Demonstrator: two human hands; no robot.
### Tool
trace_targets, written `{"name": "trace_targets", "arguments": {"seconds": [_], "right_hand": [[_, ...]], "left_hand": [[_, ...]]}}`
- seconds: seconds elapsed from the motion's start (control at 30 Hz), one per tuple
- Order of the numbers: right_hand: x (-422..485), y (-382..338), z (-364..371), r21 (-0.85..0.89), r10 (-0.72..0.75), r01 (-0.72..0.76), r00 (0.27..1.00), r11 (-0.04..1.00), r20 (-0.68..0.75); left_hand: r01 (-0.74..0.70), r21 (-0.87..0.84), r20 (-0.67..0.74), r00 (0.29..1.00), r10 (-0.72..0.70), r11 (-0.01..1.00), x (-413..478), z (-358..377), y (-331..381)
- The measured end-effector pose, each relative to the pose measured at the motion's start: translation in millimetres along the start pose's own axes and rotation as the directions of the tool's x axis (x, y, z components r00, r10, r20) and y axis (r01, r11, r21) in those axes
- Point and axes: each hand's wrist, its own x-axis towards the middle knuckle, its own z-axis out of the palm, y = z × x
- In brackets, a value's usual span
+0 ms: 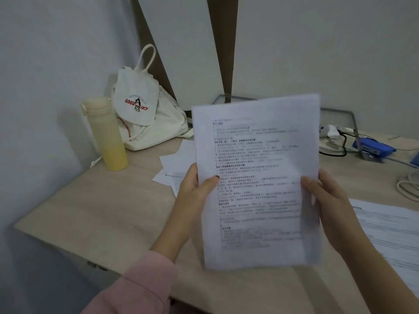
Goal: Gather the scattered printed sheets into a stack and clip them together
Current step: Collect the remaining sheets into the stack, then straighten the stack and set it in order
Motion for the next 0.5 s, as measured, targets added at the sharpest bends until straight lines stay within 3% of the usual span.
{"name": "trace_targets", "arguments": {"seconds": [0.13, 0.3, 0.5], "right_hand": [[-2.1, -0.5, -2.6, 0.071, -0.083, 0.083, 0.997, 0.994, -0.007], [-12.3, 27.3, -1.0, -0.04, 0.129, -0.127, 0.99, 0.991, 0.061], [-15.5, 8.7, -37.7, -0.207, 0.06, -0.076, 0.995, 0.975, -0.084]], "left_hand": [[-0.151, -0.009, -0.027, 0.988, 0.15, 0.989, 2.6, 3.2, 0.2], [-0.04, 0.086, -0.002, 0.999, 0.04, 0.995, -10.1, 6.9, -26.2], [0.063, 0.069, 0.014, 0.998, -0.064, 0.996, -5.5, 41.4, -28.0]]}}
